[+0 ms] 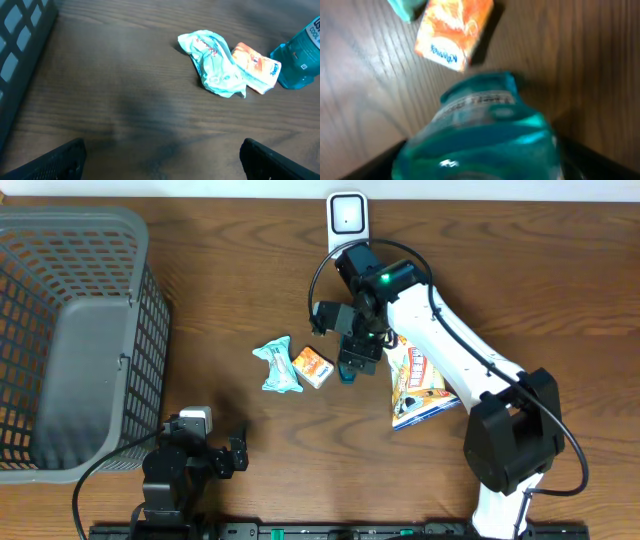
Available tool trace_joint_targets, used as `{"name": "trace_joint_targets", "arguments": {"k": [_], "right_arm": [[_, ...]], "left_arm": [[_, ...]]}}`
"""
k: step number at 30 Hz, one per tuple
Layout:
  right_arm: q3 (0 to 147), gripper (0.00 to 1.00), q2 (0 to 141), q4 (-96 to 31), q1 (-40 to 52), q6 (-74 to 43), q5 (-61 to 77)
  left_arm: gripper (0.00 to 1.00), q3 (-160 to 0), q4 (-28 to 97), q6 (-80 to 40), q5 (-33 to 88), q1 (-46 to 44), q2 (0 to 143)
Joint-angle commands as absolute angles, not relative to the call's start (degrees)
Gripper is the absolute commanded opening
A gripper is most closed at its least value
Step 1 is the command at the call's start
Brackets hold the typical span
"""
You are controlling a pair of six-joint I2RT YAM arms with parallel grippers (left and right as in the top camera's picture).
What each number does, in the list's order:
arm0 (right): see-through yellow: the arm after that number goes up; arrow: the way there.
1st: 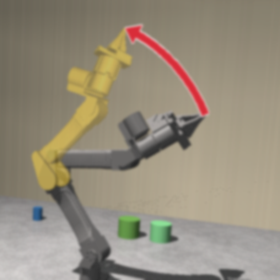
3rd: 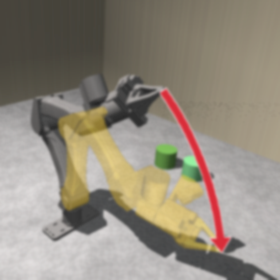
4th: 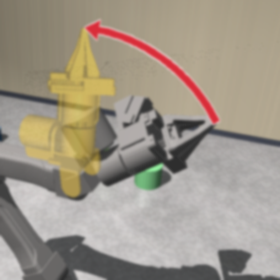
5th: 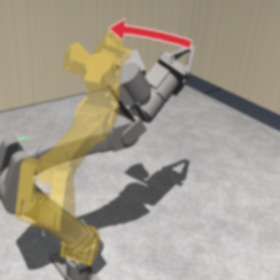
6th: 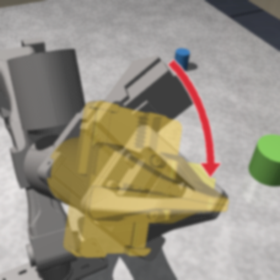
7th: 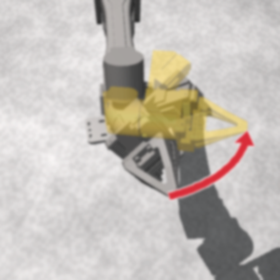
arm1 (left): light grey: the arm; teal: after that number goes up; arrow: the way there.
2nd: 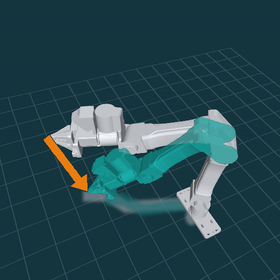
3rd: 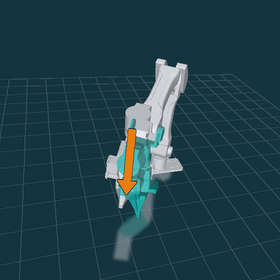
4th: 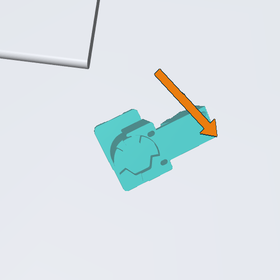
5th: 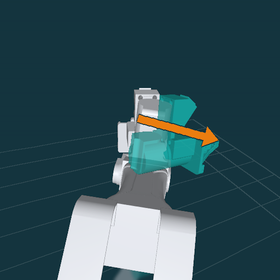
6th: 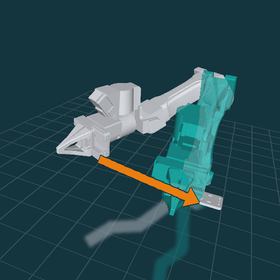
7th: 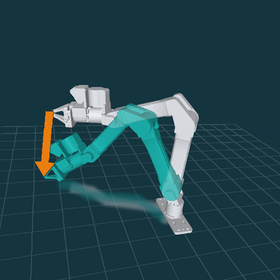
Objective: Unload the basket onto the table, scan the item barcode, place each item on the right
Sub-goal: 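Grasp the blue bottle with the right gripper and lift it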
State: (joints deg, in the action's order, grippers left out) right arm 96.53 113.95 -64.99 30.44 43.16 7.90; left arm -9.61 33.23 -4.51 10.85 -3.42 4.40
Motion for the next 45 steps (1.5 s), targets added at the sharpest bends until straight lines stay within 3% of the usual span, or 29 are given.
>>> {"name": "trace_joint_targets", "arguments": {"k": [1,3,10,13,22,32,45], "right_arm": [[96.6,0.71,114.5,-64.8,30.1,42.0,7.6],[96.6,0.62,114.5,-64.6,30.1,40.7,7.6],[97.6,0.57,114.5,-64.1,30.1,31.9,6.3],[99.7,0.63,114.5,-65.3,30.1,23.8,4.0],[106.4,0.68,114.5,-72.2,30.1,0.3,0.1],[106.0,0.64,114.6,-74.1,30.1,-27.5,-0.3],[100.9,0.68,114.6,-72.5,33.4,-35.5,-5.6]], "left_arm": [[0.98,-8.8,33.4,-5.0,11.6,-3.3,4.3],[0.98,-8.8,33.4,-5.0,11.6,-3.3,4.3],[0.98,-8.8,33.4,-5.0,11.6,-3.3,4.3],[0.98,-8.8,33.4,-5.0,11.6,-3.3,4.3],[0.98,-8.8,33.4,-5.0,11.6,-3.3,4.3],[0.98,-8.8,33.4,-5.0,11.6,-3.3,4.3],[0.98,-8.8,33.4,-5.0,11.6,-3.3,4.3]]}}
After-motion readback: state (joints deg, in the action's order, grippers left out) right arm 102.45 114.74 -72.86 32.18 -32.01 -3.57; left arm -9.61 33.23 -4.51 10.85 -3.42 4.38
